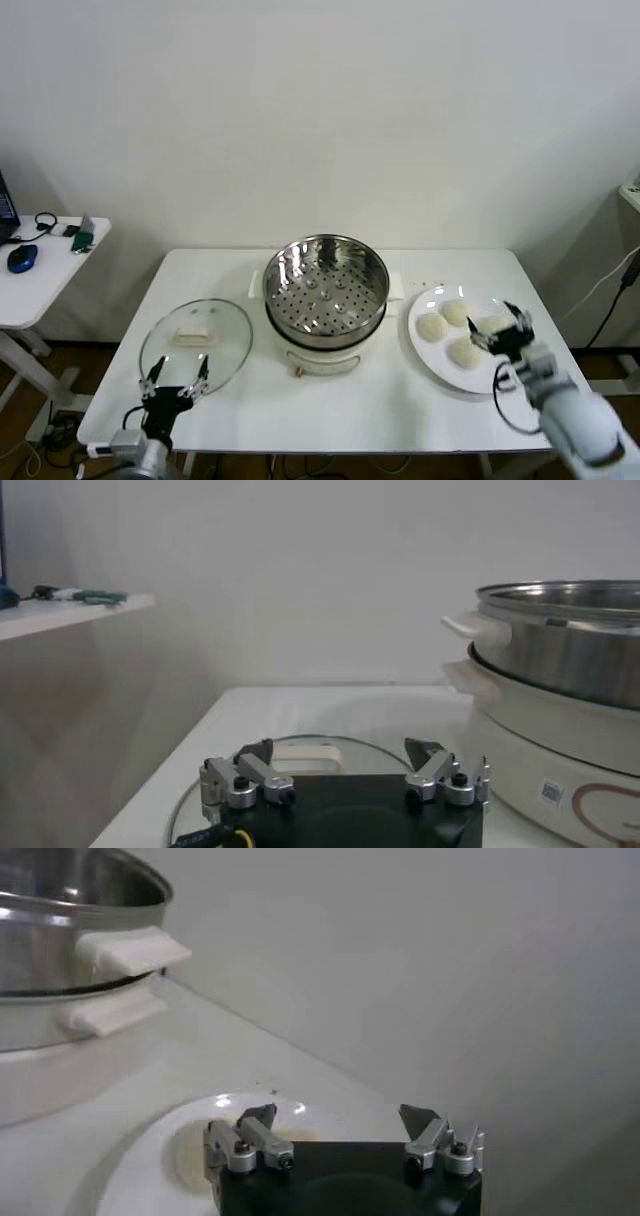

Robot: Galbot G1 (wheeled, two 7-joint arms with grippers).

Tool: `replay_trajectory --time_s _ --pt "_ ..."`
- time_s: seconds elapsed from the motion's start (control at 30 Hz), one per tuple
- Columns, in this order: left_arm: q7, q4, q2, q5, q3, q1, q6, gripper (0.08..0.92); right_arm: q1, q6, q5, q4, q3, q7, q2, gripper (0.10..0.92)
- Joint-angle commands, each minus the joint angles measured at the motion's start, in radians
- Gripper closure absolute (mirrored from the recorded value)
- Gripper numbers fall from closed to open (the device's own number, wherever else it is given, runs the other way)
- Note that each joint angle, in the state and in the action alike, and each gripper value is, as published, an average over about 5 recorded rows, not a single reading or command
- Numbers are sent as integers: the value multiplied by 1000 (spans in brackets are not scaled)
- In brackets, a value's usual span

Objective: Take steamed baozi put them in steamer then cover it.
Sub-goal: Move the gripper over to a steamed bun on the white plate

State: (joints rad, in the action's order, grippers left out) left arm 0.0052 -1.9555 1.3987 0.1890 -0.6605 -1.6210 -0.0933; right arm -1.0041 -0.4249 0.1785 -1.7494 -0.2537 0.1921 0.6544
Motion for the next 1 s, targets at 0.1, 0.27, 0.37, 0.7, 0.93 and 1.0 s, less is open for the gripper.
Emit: replay_trajectory --time_s 0.1,0.27,0.37,0.7,0.93,1.0 --pt "1 -8 6 -2 1 -2 4 177 739 51 -164 280 661 421 -285 203" --pt "2 -13 9 -6 -1 -3 4 177 1210 245 -200 439 1179 667 -240 203" --pt "3 -14 9 -10 -3 -3 6 177 1447 336 -206 502 1443 811 -182 203" --pt "3 -1 12 -9 -2 7 17 177 1650 448 -140 753 1720 956 74 203" --pt "3 -3 9 -4 -9 5 20 177 1438 398 -86 861 1583 929 162 203" --pt "3 -3 7 -3 -9 4 21 177 1385 387 -84 885 1533 924 178 203"
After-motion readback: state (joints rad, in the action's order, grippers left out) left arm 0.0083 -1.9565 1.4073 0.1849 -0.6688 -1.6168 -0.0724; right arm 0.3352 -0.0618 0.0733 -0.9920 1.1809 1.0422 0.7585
